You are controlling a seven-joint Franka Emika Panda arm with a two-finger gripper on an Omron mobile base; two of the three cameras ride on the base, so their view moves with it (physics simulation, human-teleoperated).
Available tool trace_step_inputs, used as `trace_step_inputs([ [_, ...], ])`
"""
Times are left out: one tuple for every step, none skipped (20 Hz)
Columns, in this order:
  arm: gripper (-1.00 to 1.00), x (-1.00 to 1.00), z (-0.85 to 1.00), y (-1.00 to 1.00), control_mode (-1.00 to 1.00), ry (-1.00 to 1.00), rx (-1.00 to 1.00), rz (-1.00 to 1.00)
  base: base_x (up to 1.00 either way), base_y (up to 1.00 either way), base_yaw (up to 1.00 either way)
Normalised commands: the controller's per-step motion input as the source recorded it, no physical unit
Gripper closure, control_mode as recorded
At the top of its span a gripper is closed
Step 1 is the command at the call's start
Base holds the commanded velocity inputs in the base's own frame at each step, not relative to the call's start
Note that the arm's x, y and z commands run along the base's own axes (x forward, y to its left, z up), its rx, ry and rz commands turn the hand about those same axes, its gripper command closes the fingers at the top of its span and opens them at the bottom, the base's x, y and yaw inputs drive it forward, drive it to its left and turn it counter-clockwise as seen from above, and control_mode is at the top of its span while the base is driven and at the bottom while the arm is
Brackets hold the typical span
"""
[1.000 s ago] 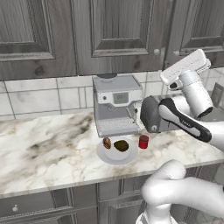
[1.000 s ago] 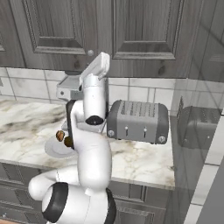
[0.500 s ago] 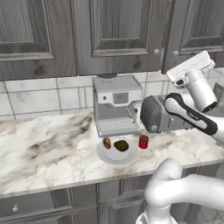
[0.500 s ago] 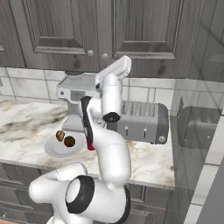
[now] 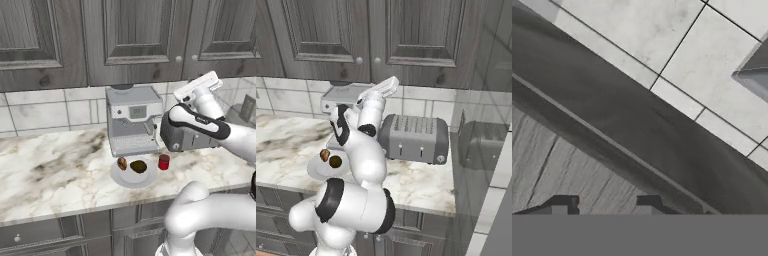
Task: Pick the avocado and bread from the counter and place them on the plate. Then pick the jam from the cabinet and place it next to the plate. Lastly close the cabinet door.
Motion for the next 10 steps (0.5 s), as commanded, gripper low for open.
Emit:
trace_step_inputs([
  [-1.0, 1.0, -1.0, 0.79, -1.0, 0.35, 0.21, 0.0, 0.0, 0.0, 0.0],
  [-1.0, 1.0, -0.62, 0.8, -1.0, 0.32, 0.27, 0.0, 0.0, 0.0, 0.0],
  [-1.0, 1.0, -0.4, 0.84, -1.0, 0.31, 0.27, 0.0, 0.0, 0.0, 0.0],
  [-1.0, 1.0, 0.0, 0.85, -1.0, 0.29, 0.31, 0.0, 0.0, 0.0, 0.0],
  [-1.0, 1.0, 0.0, 0.7, -1.0, 0.35, 0.36, 0.0, 0.0, 0.0, 0.0],
  [-1.0, 1.0, 0.0, 0.46, -1.0, 0.39, 0.41, 0.03, 0.0, 0.0, 0.0],
  [-1.0, 1.0, 0.06, 0.38, -1.0, 0.41, 0.44, 0.05, 0.0, 0.0, 0.0],
  [-1.0, 1.0, 0.16, 0.37, -1.0, 0.39, 0.44, 0.02, 0.0, 0.0, 0.0],
  [-1.0, 1.0, 0.16, 0.34, -1.0, 0.39, 0.45, 0.0, 0.0, 0.0, 0.0],
  [-1.0, 1.0, 0.29, 0.23, -1.0, 0.39, 0.5, 0.0, 0.0, 0.0, 0.0],
])
